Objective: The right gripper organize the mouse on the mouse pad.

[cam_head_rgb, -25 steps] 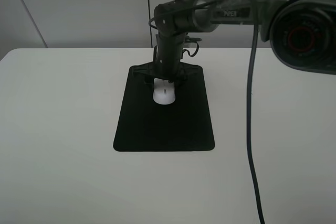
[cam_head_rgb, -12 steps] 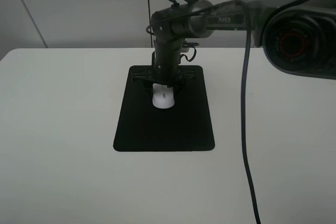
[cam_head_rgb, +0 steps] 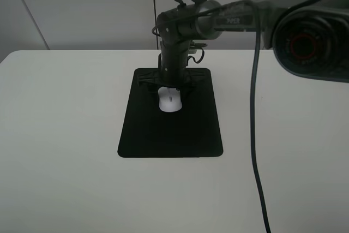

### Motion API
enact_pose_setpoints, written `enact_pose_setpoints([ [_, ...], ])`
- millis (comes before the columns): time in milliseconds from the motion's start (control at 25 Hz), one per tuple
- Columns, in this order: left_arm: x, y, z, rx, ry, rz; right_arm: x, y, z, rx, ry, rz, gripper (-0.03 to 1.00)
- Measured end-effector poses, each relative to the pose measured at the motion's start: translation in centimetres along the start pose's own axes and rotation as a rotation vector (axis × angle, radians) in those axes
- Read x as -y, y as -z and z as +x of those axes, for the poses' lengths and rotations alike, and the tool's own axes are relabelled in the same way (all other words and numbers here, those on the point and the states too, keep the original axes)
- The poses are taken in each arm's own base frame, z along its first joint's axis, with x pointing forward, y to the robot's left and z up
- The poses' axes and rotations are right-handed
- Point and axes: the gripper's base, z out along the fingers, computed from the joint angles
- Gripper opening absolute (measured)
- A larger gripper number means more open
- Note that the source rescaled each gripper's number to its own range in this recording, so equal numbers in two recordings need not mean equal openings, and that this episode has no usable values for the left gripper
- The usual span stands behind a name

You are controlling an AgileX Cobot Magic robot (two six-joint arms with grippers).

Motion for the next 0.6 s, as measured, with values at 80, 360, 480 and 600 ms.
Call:
enact_pose_setpoints([
  [80,0.0,0.0,0.0,0.0,0.0,0.0,0.0,0.0,0.0,0.002,0.002,0.002,0.84],
  [360,0.0,0.0,0.0,0.0,0.0,0.0,-0.2,0.7,-0.5,0.012,0.002,0.002,0.98],
  [480,0.0,0.0,0.0,0.0,0.0,0.0,-0.4,2.0,-1.3,0.026,0.02,0.0,0.99],
  [600,0.0,0.0,0.0,0.0,0.0,0.0,-0.4,3.5,-1.7,0.034,0.045,0.007,1.0],
])
